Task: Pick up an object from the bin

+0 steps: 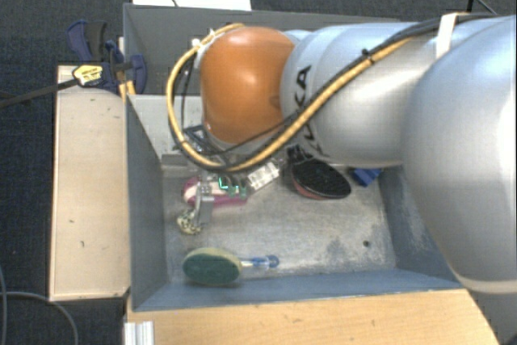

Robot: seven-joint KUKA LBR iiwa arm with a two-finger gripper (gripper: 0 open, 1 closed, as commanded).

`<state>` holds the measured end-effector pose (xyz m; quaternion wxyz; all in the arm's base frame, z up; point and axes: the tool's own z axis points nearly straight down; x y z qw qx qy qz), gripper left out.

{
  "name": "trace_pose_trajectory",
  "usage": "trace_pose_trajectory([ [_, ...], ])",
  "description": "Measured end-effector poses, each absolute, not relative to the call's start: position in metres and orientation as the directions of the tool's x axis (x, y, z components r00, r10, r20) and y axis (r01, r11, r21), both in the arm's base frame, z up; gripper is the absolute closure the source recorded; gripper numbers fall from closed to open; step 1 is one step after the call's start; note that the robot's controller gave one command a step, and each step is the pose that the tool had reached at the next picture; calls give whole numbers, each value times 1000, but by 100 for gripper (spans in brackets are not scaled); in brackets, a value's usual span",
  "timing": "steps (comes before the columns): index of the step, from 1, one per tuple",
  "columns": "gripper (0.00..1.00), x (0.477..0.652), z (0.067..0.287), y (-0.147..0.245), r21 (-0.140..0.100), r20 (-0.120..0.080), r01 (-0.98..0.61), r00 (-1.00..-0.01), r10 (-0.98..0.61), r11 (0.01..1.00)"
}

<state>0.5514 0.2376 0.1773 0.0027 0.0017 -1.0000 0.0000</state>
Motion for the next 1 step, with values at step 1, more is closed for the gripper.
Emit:
trace_pose_trajectory([
  [1, 0, 574, 72, 203, 2, -11, -333, -943, -333, 943],
])
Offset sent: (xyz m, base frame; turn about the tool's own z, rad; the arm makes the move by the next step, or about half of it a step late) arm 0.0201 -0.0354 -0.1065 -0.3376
